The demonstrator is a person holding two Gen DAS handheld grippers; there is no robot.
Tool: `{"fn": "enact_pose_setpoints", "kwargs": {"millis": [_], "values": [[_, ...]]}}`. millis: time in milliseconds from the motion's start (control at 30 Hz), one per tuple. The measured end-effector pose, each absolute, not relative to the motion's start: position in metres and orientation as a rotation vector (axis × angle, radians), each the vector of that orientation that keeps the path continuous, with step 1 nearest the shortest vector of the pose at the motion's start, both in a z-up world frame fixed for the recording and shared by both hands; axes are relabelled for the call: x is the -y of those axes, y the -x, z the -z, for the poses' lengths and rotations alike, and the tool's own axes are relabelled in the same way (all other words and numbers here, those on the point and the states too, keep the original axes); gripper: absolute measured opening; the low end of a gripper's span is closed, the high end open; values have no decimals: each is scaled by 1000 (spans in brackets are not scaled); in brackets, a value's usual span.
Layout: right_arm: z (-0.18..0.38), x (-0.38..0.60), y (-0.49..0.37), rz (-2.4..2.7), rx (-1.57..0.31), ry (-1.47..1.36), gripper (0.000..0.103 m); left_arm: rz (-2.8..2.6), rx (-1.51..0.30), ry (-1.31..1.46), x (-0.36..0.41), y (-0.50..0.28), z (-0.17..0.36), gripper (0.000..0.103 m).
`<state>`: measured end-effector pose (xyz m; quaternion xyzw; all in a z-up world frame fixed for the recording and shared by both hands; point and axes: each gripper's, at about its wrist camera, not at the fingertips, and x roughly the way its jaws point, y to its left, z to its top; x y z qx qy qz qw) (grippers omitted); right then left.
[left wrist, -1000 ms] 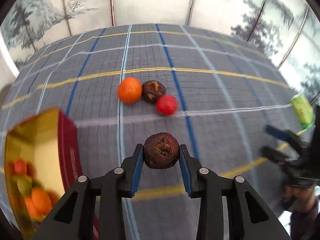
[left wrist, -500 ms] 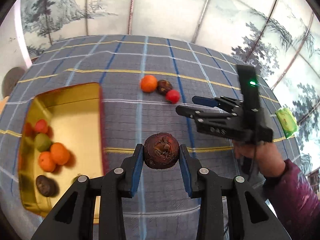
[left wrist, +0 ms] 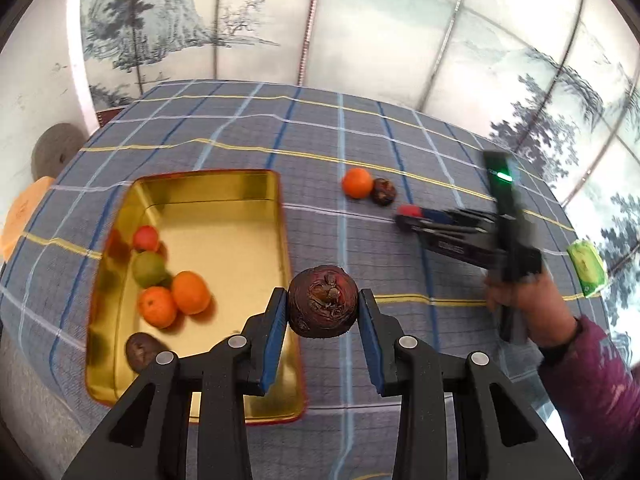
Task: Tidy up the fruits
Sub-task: 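Grasp the red tomato with the right tool while the left tool carries the brown fruit toward the tin, then lower the brown fruit into the tin and open the left tool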
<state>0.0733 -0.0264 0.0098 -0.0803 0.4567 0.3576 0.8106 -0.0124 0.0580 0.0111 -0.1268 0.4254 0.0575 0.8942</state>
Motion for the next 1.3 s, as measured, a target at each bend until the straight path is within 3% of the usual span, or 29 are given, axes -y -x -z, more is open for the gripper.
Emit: {"fn": "enact_pose_setpoints", "kwargs": {"millis": [400,1300], "values": [[-14,141,-31,-536,-983,-25,30,-200,-865,204,-74,21,0,36],[-13,145,-28,-516,-983,-26,31,-281,-928,52,-102,-6,22,36]]}}
